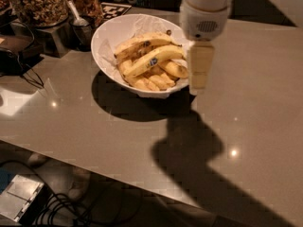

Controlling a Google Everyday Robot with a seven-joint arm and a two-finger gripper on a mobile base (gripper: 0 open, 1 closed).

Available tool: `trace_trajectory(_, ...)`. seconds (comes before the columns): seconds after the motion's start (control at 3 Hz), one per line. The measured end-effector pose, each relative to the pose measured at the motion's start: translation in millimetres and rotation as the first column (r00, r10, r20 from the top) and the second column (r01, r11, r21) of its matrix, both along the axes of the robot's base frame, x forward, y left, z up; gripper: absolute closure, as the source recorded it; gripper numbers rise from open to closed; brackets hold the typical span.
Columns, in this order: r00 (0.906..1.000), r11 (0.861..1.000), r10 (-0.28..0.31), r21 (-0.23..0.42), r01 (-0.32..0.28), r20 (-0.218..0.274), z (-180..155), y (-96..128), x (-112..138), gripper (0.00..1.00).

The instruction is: Pick banana from white bowl

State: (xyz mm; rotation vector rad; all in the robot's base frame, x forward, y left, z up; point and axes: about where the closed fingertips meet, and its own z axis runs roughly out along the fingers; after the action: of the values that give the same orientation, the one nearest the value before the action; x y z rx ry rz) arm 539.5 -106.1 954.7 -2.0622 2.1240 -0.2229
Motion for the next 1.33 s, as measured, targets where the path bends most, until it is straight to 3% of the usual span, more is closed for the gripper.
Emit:
trace_trajectory(0.33,0.9974,0.997,0.072,-0.041,-0.072,0.005,3,28,14,0.00)
trace_trajectory(1.0,0.9922,0.990,0.118,-0.084,-0.115,0.039,13,50,45,0.00)
trace_trajectory(1.33,0.9901,0.986,0.134,-0.102,-0.129,0.042,12,57,58,0.10)
